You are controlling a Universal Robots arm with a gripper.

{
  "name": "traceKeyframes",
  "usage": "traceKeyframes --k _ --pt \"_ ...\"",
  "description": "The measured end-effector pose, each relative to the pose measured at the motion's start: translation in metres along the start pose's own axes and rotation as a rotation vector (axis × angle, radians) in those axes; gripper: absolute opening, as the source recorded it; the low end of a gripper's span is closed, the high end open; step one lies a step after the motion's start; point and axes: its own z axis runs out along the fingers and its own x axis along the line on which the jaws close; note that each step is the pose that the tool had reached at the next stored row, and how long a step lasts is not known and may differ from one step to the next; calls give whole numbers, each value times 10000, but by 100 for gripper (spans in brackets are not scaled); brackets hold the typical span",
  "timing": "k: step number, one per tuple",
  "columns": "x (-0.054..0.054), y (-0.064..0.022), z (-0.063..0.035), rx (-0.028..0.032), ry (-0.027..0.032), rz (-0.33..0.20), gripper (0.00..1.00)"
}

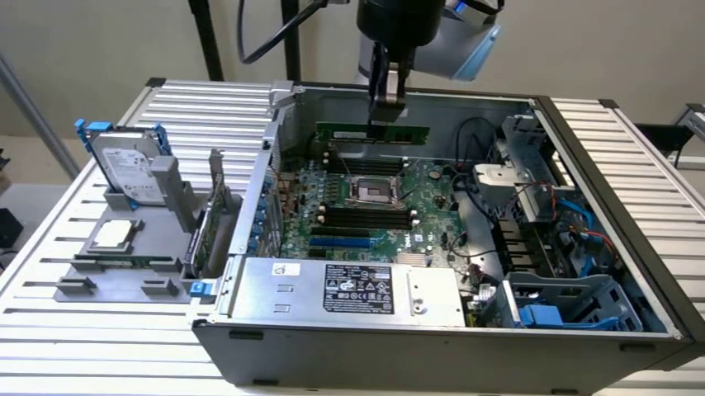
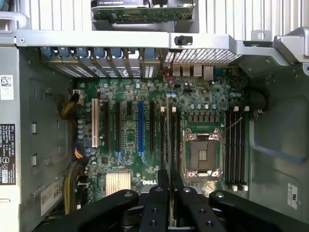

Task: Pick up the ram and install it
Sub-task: 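Pick up the ram and move it above insertion slot, then insert the ram into the slot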

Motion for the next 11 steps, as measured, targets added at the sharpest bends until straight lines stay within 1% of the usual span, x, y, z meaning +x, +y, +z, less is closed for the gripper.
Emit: traceKeyframes --k 2,4,11 --pt "-6 -21 12 7 -4 124 14" --pt "-17 -24 17 15 -11 253 14" --pt "-19 -25 17 17 -11 276 14"
